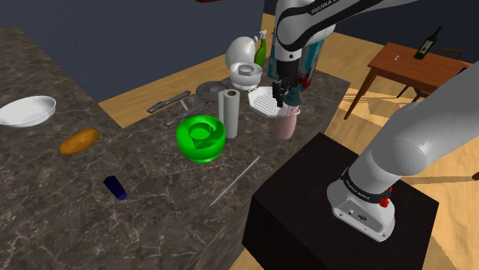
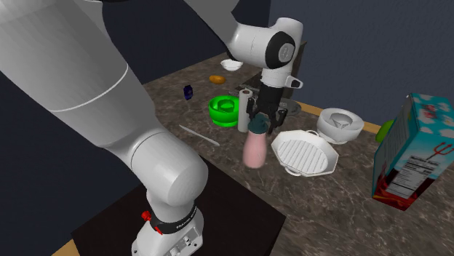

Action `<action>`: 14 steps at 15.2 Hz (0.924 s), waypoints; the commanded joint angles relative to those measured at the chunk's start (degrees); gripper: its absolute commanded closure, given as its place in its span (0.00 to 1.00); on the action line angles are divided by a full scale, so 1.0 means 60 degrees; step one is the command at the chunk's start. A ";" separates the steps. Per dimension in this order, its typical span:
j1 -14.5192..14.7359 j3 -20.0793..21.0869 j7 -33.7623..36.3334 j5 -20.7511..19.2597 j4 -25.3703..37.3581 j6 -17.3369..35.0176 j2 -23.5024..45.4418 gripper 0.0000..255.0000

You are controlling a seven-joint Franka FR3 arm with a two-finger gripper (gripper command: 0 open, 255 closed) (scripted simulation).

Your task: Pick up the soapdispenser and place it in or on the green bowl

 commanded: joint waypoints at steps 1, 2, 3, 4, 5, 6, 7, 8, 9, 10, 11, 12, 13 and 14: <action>-0.0002 0.0009 0.0005 -0.0004 0.0125 -0.0292 -0.0167 1.00; -0.0002 0.0013 0.0006 -0.0005 0.0199 -0.0435 -0.0236 1.00; -0.0002 0.0018 0.0007 -0.0006 0.0276 -0.0577 -0.0302 1.00; -0.0002 0.0022 0.0008 -0.0006 0.0354 -0.0719 -0.0366 1.00; -0.0001 0.0026 0.0008 -0.0006 0.0434 -0.0860 -0.0427 1.00; -0.0001 0.0030 0.0009 -0.0006 0.0516 -0.1001 -0.0485 1.00; -0.0001 0.0035 0.0009 -0.0006 0.0600 -0.1141 -0.0541 1.00; -0.0001 0.0039 0.0010 -0.0006 0.0686 -0.1280 -0.0594 1.00; 0.0000 0.0043 0.0010 -0.0005 0.0774 -0.1418 -0.0645 1.00; 0.0000 0.0047 0.0010 -0.0005 0.0864 -0.1557 -0.0694 1.00; 0.0001 0.0052 0.0010 -0.0004 0.0955 -0.1694 -0.0739 1.00; 0.0001 0.0056 0.0010 -0.0003 0.1049 -0.1831 -0.0783 1.00; 0.0002 0.0060 0.0009 -0.0002 0.1144 -0.1967 -0.0824 1.00; 0.0003 0.0064 0.0009 -0.0001 0.1242 -0.2103 -0.0862 1.00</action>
